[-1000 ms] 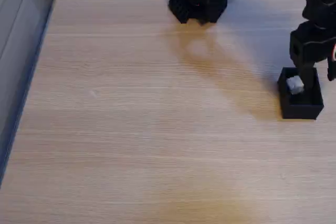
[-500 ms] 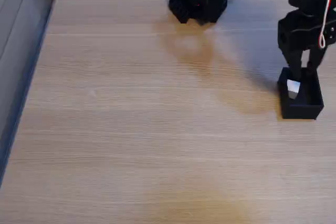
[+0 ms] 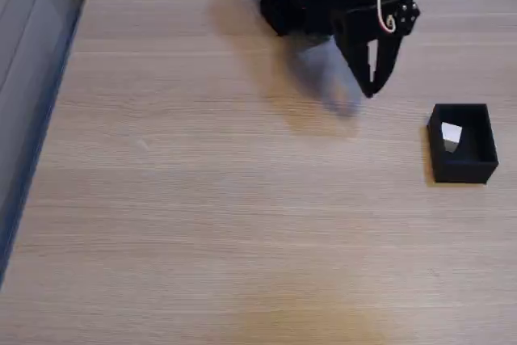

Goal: Pick a white block and place it in the black box.

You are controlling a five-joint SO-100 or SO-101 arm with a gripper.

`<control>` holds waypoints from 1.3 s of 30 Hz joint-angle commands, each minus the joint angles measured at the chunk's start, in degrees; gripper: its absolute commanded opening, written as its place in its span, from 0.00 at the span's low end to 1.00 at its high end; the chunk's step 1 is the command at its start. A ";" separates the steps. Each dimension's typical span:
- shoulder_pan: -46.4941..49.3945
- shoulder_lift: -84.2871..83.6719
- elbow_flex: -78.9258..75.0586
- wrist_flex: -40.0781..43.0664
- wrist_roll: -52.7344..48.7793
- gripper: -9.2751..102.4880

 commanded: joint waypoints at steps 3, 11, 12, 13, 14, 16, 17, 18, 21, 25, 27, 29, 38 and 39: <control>10.28 18.81 18.90 0.35 -6.59 0.08; 19.86 32.52 33.31 5.27 -11.43 0.08; 20.21 34.45 34.63 5.71 -11.43 0.08; 20.65 36.30 35.86 6.33 -11.69 0.08; 21.18 37.88 37.00 6.94 -11.78 0.08; 21.62 39.46 37.35 9.58 -10.72 0.08; 21.62 39.64 37.35 10.37 -10.28 0.08; 21.62 40.43 37.35 11.51 -9.76 0.08; 19.69 44.47 37.44 15.38 -5.10 0.08; 18.63 47.37 37.44 17.67 -1.76 0.08; 19.60 47.46 37.44 17.75 -1.49 0.08; 19.86 47.46 37.44 17.84 0.09 0.08; 19.95 47.46 37.44 17.93 -0.09 0.08; 20.21 47.46 37.44 17.93 -0.09 0.08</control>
